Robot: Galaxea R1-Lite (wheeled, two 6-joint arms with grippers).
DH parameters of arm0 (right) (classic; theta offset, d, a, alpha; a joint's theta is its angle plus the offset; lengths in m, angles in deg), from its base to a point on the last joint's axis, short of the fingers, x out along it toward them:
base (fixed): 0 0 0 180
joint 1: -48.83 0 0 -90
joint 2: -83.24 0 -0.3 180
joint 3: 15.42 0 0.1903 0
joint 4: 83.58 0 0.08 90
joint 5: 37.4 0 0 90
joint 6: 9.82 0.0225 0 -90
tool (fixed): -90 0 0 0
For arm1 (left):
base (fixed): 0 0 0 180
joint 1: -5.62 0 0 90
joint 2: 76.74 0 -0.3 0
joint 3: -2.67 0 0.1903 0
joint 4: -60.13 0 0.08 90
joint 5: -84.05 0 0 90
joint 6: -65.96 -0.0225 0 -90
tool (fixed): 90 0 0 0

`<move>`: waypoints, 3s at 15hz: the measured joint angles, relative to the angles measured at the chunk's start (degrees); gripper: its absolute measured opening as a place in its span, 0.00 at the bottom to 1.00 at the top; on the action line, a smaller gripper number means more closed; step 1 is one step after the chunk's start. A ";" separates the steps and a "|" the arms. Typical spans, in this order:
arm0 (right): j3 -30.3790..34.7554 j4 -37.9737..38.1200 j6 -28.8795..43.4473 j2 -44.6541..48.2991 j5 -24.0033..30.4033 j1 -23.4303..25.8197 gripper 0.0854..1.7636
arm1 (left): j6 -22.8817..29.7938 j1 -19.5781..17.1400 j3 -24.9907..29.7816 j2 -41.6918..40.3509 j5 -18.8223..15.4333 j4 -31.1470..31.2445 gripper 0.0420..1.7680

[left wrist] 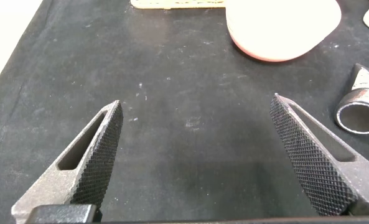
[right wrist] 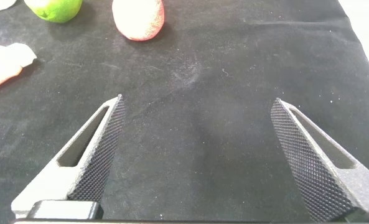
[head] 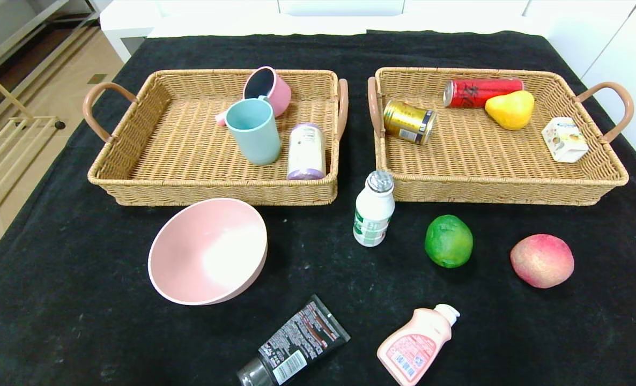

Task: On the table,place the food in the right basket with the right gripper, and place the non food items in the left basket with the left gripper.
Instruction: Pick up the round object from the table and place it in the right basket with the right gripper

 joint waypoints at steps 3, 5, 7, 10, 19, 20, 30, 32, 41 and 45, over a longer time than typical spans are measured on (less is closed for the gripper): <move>0.00 0.20 0.33 0.00 -0.06 0.02 0.97 | 0.02 0.00 0.00 0.00 0.00 -0.01 0.97; 0.00 0.04 0.74 0.02 -0.28 0.13 0.97 | 0.02 0.00 0.00 0.00 0.00 -0.04 0.97; 0.00 0.15 0.80 0.02 -0.37 0.18 0.97 | -0.01 0.01 0.00 0.00 0.00 -0.04 0.97; -0.52 1.29 1.44 -0.16 -0.69 0.33 0.97 | 0.84 0.04 -0.07 0.01 -0.73 -0.12 0.97; -18.60 2.43 0.41 -17.14 14.51 -0.30 0.97 | 2.34 0.09 -19.72 16.27 -24.87 2.39 0.97; -19.94 2.02 -0.04 -20.48 15.75 -0.48 0.97 | 1.27 0.38 -21.11 19.36 -26.20 2.36 0.97; -29.25 -4.82 -1.80 -46.39 14.07 -17.07 0.97 | -1.65 23.34 -31.48 45.24 -27.22 0.52 0.97; -29.29 -7.19 -1.43 -49.37 6.79 -22.83 0.97 | -1.67 25.22 -32.71 49.87 -27.08 -3.58 0.97; -29.16 -8.42 -0.77 -53.91 2.13 -28.50 0.97 | -1.17 26.67 -35.36 58.72 -23.42 -6.40 0.97; -29.16 -8.44 -0.77 -54.21 2.17 -28.34 0.97 | -1.16 26.67 -34.62 60.78 -19.53 -10.46 0.97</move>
